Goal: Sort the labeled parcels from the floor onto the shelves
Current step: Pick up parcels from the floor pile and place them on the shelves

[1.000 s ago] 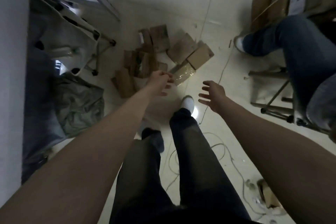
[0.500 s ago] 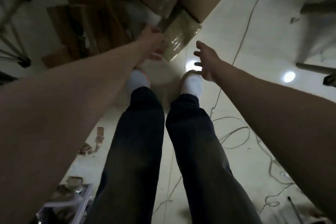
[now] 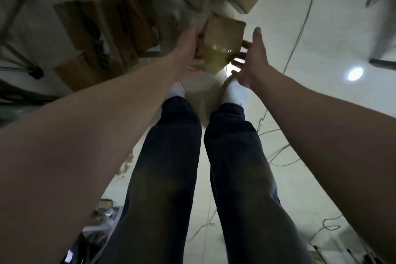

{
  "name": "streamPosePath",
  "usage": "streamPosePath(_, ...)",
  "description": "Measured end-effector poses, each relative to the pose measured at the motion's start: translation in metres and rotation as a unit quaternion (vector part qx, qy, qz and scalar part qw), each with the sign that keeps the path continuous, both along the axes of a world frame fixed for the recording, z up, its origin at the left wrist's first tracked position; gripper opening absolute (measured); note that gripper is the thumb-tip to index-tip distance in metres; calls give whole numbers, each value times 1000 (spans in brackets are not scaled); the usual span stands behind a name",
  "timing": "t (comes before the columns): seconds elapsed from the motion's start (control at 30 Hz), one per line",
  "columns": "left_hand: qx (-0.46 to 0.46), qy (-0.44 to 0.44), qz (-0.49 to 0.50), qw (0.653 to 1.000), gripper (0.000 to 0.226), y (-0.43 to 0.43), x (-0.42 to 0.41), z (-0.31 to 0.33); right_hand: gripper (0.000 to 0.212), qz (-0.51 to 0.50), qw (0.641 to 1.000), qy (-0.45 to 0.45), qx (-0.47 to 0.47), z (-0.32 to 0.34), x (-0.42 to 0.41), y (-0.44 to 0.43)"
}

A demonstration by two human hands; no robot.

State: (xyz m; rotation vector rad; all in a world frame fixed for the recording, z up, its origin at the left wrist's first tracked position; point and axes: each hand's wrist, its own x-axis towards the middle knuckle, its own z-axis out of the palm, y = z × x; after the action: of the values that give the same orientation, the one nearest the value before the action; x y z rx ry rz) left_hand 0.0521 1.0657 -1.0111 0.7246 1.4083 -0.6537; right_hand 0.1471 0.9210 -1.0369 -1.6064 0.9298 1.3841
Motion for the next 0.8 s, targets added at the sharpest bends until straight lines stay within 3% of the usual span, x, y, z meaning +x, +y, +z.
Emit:
streamPosePath(0.07,15,15,-19,1000,71,8,-4,26,72,39,999,-3,-5,29,-6,6)
streamPosePath(0.13,25,25,-20,999,73,14,-10,53,58,77,997,-21,-9,61,-11,16)
streamPosePath(0.23,42,14,16,999,37,23,-23,92,30,89,995,-34,6,106,-20,31)
streamPosePath(0.3,42,2,36,998,44,29,-35,118,21,96,994,-37,26,138,-27,39)
streamPosePath(0.4,59,-19,68,996,48,39,-54,160,26,116,992,-38,39,186,-36,53)
streamPosePath(0.6,123,-63,186,973,15,61,-82,268,42,179,973,-111,93,286,-44,84)
streamPosePath(0.8,210,-168,241,932,47,68,-109,410,34,252,925,-212,192,429,-46,127)
